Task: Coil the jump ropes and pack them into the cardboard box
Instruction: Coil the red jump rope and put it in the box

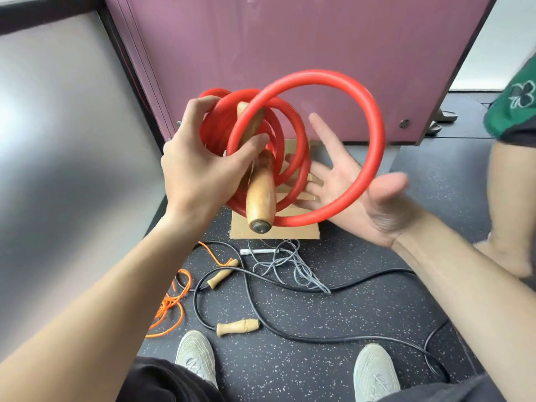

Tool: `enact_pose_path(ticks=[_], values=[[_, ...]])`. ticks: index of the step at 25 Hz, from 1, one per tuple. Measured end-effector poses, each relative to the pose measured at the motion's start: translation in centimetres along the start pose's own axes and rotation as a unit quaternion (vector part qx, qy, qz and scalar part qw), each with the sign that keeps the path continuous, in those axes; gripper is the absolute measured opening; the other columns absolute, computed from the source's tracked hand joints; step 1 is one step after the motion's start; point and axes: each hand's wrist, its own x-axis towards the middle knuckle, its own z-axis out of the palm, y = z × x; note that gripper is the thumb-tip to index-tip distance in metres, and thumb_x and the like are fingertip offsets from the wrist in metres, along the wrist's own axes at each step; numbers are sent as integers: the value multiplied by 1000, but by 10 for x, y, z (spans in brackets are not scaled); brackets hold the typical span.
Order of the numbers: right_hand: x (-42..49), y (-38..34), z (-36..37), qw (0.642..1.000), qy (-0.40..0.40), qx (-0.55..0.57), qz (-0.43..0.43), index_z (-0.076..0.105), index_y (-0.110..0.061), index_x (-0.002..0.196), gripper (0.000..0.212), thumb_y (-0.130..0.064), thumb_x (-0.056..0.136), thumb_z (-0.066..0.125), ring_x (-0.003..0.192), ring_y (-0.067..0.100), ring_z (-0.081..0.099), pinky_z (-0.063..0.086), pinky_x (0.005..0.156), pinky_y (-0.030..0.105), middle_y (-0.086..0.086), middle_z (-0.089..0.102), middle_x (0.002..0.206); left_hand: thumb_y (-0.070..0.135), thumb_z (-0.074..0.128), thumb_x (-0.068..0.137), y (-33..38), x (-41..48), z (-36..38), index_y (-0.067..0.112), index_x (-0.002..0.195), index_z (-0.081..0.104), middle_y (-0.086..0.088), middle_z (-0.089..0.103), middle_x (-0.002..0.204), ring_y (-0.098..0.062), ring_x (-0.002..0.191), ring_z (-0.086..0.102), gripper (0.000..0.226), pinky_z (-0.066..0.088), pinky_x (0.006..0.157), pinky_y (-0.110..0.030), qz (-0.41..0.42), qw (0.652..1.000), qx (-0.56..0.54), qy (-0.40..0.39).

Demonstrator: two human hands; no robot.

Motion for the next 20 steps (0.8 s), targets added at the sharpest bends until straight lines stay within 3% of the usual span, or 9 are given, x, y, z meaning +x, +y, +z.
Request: enact_pose_path(ticks=[2,4,6,8,9,12,14,17,20], values=[[6,5,0,996,87,-20,-14,8,-34,159,138,-52,52,94,131,27,55,47,104,42,9,52,148,44,89,67,-2,-1,-1,27,115,64,16,72,100,-1,94,69,57,55,91,-31,-7,998,-51,-35],[12,12,-3,993,114,11,-16,22,-20,158,125,-50,58,91,128,36,55,46,106,51,17,54,144,29,89,73,3,-8,1,16,114,64,13,72,96,-2,87,68,50,54,84,-26,-7,985,-141,-99],[11,13,1,995,87,50,0,39,-4,148,110,-53,61,86,134,55,41,34,113,63,34,43,146,15,83,78,7,-13,1,11,113,60,14,72,87,-1,78,67,42,53,74,-20,-32,961,-232,-147],[8,9,4,994,104,33,7,55,0,131,94,-48,57,87,122,58,46,43,106,61,36,52,133,16,82,78,5,-14,-1,13,111,60,14,71,84,-2,76,67,40,54,70,-21,-65,942,-282,-169],[7,7,6,991,130,9,1,57,2,125,86,-41,56,86,108,52,52,51,93,55,31,57,118,24,82,75,3,-13,-2,17,111,61,13,71,86,-5,80,67,42,54,74,-25,-75,940,-285,-175],[9,5,9,976,211,-40,-31,54,16,118,73,-31,65,72,78,35,60,58,66,39,22,58,90,35,86,64,-8,-11,-1,22,119,59,9,72,101,-13,94,68,64,52,88,-37,-99,930,-292,-201],[11,5,11,966,253,-17,-56,63,8,106,58,-34,67,73,70,28,63,57,62,34,18,62,84,36,96,54,-16,-8,0,19,137,47,-4,68,125,-26,116,64,98,49,101,-47,-101,915,-300,-249],[12,6,11,961,267,44,-63,60,4,123,61,-39,82,70,99,33,63,55,86,40,29,64,114,27,97,55,-22,-4,-1,18,150,34,-13,56,143,-37,134,51,115,39,112,-58,-89,889,-318,-316],[13,9,10,962,260,66,-43,49,-3,142,72,-53,92,58,127,36,52,33,117,53,28,52,141,8,88,60,-16,-11,5,25,149,36,-5,60,140,-29,131,56,105,40,113,-54,-88,903,-328,-263]])
